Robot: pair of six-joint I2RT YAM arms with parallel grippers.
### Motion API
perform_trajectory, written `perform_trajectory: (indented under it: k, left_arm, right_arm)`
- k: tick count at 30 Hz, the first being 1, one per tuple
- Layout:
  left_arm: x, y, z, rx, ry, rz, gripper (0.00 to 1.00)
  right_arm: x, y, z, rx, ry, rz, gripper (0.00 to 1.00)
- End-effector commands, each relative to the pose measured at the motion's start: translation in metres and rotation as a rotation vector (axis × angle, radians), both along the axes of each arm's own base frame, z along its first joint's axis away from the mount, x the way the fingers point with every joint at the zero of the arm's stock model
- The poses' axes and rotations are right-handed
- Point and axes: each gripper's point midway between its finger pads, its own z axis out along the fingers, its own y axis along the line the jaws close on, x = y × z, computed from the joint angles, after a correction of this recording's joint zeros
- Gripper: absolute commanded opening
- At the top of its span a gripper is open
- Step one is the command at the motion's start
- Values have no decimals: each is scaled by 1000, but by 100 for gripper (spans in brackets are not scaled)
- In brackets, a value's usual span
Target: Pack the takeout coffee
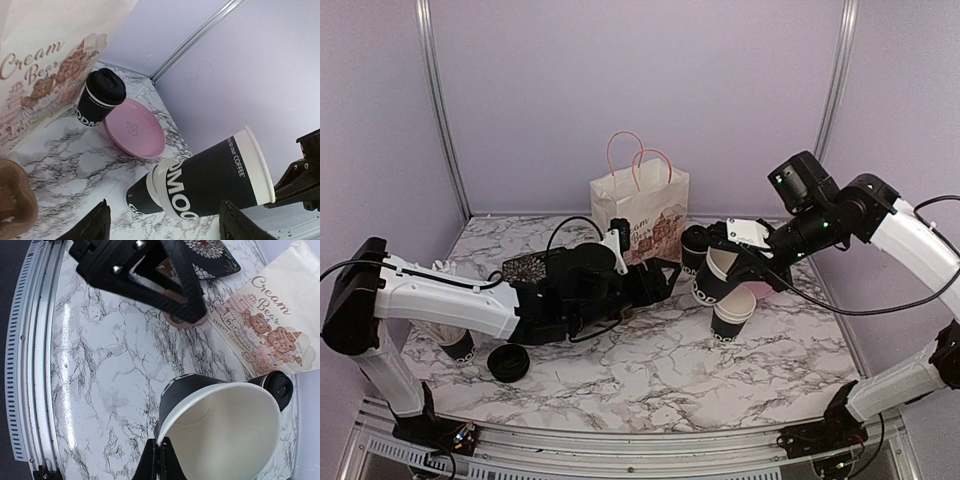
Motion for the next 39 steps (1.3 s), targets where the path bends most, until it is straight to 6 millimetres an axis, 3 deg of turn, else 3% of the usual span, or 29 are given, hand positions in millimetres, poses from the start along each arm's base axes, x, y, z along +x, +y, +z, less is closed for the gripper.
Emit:
perform_trajectory:
  k: [1, 7, 10, 17, 25, 27, 30, 35, 39]
  left_arm:
    - [11, 49, -18, 208, -67, 92, 78]
    - [20, 106, -17, 324, -68, 182, 86]
    - [22, 128, -5, 345, -74, 227, 86]
    - [18, 143, 20, 407, -158, 221, 86]
    - [27, 159, 30, 503, -207, 268, 86]
    - [32, 159, 33, 511, -202, 273, 87]
    - [37, 161, 33, 562, -187, 265, 88]
    - [37, 151, 42, 610, -237, 183, 93]
    - [25, 142, 48, 638, -299, 64, 95]
  right_arm:
    - [-11, 22, -23, -69, 12, 101, 0]
    - [-39, 51, -68, -161, 73, 225, 0]
    - [-53, 62, -89, -197, 102, 284, 0]
    - [-68, 77, -125, -257, 121, 348, 0]
    - [-61, 85, -152, -277, 109, 340, 0]
    - [-62, 87, -154, -268, 112, 352, 2]
    - [-63, 90, -147, -260, 105, 382, 20]
    - [-60, 87, -106, -199, 41, 380, 45]
    - [-41, 68, -78, -100, 17, 291, 50]
